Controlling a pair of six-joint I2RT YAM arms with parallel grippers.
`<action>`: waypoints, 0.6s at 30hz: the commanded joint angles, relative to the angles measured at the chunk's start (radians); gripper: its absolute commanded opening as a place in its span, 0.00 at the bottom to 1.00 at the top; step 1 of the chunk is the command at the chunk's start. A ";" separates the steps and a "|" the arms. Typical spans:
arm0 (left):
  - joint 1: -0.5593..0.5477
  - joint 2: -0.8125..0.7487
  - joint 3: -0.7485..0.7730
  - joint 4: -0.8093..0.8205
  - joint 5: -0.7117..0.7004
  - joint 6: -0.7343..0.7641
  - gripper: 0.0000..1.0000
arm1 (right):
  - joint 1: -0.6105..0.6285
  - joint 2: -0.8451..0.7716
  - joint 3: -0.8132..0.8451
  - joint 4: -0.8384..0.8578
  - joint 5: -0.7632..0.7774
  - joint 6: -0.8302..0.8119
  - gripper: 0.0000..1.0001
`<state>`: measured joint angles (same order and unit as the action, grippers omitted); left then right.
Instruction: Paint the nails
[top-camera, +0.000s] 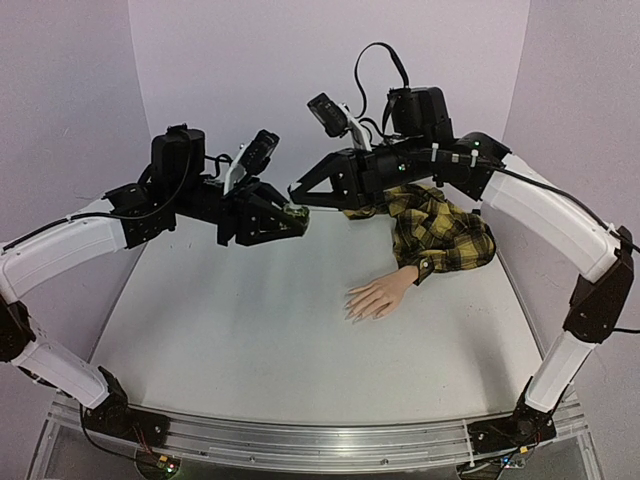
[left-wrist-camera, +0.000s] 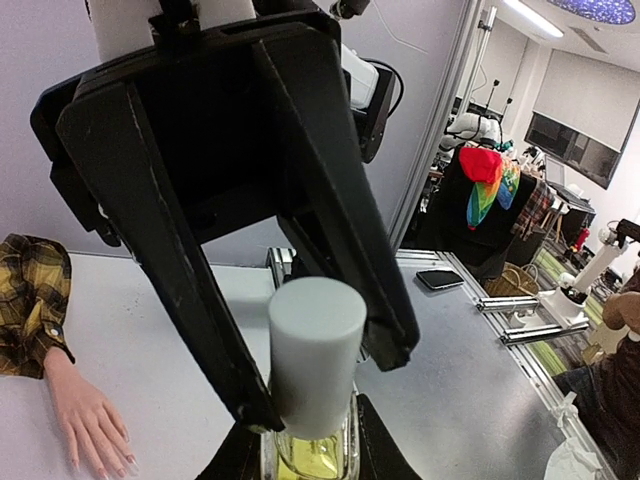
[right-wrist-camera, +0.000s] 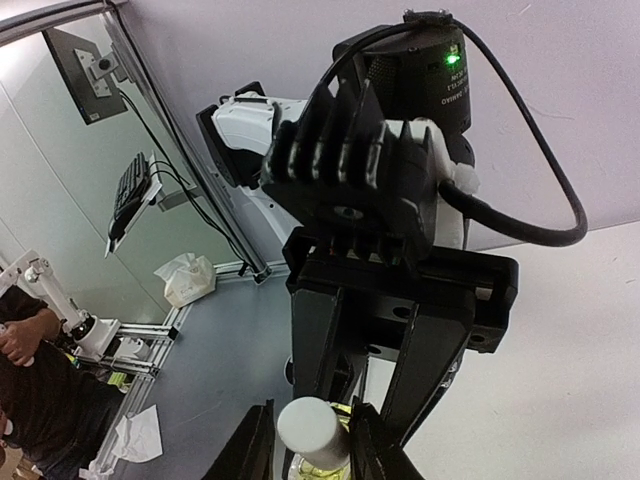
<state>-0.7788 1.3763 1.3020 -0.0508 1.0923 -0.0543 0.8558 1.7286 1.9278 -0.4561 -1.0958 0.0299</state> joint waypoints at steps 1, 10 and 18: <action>0.003 0.005 0.066 0.046 0.008 -0.014 0.00 | 0.001 0.008 0.025 0.031 -0.031 0.000 0.23; 0.005 -0.025 0.062 0.026 -0.339 0.006 0.00 | 0.002 -0.048 -0.085 0.090 0.196 0.021 0.00; 0.018 -0.004 0.060 0.070 -0.980 0.005 0.00 | 0.050 -0.163 -0.347 0.295 0.772 0.126 0.00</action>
<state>-0.7936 1.3753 1.3197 -0.1194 0.6430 -0.0793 0.8457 1.6153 1.6654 -0.1700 -0.7132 0.0545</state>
